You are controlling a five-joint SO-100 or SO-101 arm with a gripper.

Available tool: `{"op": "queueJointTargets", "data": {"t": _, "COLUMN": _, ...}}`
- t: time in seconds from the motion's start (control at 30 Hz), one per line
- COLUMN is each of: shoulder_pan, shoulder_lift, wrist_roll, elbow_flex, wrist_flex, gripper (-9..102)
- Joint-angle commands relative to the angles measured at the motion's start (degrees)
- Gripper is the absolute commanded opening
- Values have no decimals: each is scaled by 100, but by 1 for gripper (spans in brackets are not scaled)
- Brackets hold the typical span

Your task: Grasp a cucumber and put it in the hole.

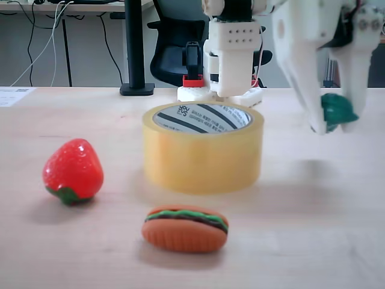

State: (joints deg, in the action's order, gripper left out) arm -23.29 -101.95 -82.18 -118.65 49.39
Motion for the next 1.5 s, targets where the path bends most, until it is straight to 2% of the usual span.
{"op": "queueJointTargets", "data": {"t": 0.0, "shoulder_pan": 53, "shoulder_lift": -738, "wrist_roll": 35, "elbow_flex": 44, "wrist_flex": 325, "gripper": 0}}
{"op": "queueJointTargets", "data": {"t": 0.27, "shoulder_pan": 308, "shoulder_lift": -1415, "wrist_roll": 35, "elbow_flex": 264, "wrist_flex": 905, "gripper": 0}}
{"op": "queueJointTargets", "data": {"t": 0.73, "shoulder_pan": 1749, "shoulder_lift": -1582, "wrist_roll": -18, "elbow_flex": 1846, "wrist_flex": 2118, "gripper": 0}}
{"op": "queueJointTargets", "data": {"t": 1.2, "shoulder_pan": 1802, "shoulder_lift": -2909, "wrist_roll": -26, "elbow_flex": 1564, "wrist_flex": 3252, "gripper": 0}}
{"op": "queueJointTargets", "data": {"t": 1.27, "shoulder_pan": 1793, "shoulder_lift": -3234, "wrist_roll": -35, "elbow_flex": 1274, "wrist_flex": 3296, "gripper": 3}}
{"op": "queueJointTargets", "data": {"t": 1.4, "shoulder_pan": 1784, "shoulder_lift": -3920, "wrist_roll": 18, "elbow_flex": 413, "wrist_flex": 3305, "gripper": 19}}
{"op": "queueJointTargets", "data": {"t": 1.47, "shoulder_pan": 1784, "shoulder_lift": -4271, "wrist_roll": -35, "elbow_flex": 0, "wrist_flex": 3340, "gripper": 21}}
